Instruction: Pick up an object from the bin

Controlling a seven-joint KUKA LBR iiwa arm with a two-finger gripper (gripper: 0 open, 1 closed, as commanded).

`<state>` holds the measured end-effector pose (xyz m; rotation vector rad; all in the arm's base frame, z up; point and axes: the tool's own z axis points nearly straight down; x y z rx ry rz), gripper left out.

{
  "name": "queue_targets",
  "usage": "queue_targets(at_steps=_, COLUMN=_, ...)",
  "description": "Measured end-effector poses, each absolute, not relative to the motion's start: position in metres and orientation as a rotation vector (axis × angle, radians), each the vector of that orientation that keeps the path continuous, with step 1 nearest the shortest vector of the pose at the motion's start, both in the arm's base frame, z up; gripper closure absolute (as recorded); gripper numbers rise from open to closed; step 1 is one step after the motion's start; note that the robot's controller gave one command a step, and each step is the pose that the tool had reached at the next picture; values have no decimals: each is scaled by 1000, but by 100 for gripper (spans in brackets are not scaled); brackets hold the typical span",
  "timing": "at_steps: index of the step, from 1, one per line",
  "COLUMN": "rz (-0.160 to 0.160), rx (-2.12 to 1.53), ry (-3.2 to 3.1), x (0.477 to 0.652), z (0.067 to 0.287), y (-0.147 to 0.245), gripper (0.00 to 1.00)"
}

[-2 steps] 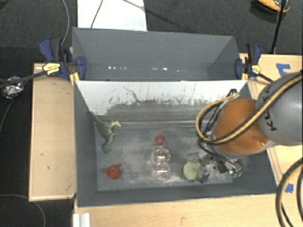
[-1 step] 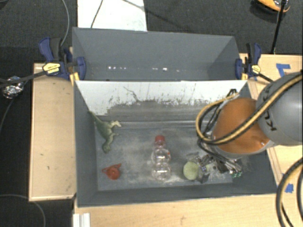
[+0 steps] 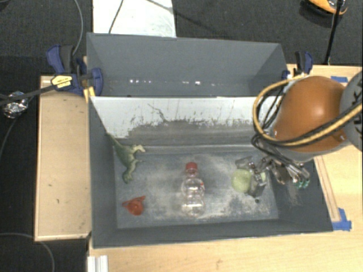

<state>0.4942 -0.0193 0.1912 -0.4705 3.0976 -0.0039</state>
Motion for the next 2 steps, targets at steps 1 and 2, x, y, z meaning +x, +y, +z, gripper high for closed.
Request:
queue_targets(at_steps=1, rz=-4, rx=-472, ry=3097, x=494, z=191, y=-19, gripper=100)
queue_targets(at_steps=2, rz=0, rx=-512, ry=3099, x=491, z=230, y=-27, gripper=100)
